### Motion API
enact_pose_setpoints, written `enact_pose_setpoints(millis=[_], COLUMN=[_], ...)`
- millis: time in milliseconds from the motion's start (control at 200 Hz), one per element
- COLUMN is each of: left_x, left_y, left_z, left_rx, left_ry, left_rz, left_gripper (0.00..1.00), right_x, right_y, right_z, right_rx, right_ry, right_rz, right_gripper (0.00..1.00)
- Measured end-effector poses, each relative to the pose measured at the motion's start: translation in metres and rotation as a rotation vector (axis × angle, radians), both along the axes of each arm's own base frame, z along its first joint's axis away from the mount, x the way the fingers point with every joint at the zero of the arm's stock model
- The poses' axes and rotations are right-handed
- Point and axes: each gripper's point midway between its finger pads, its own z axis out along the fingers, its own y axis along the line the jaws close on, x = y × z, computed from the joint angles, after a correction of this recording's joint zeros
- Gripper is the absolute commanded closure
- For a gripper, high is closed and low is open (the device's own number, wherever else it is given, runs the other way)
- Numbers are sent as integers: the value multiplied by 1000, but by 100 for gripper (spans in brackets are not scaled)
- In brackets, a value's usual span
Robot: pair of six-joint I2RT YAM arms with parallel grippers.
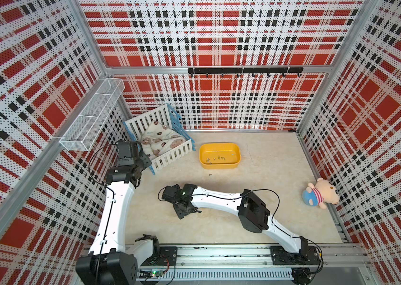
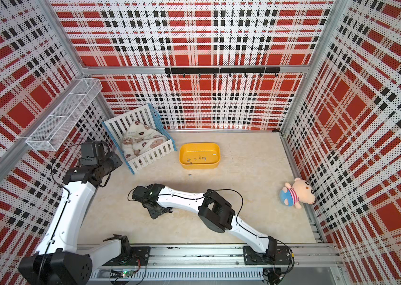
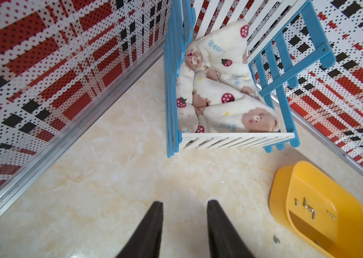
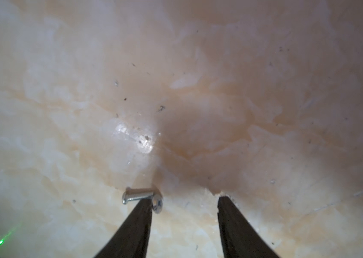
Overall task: Put the screws on the desktop into the storage box
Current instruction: Pick up the screw from the center of the board.
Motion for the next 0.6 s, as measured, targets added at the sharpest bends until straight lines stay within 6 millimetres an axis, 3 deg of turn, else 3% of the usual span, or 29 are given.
enact_pose_setpoints(millis=[601], left_x=[-3], left_y=[1], left_z=[-1], left_rx=[1], left_ry=[-1], left_rz=[0], left_gripper=[60], right_x=[-10], right_y=[-7], right_z=[-5], right_rx=[-32], right_ry=[16], right_rz=[21], right_gripper=[61])
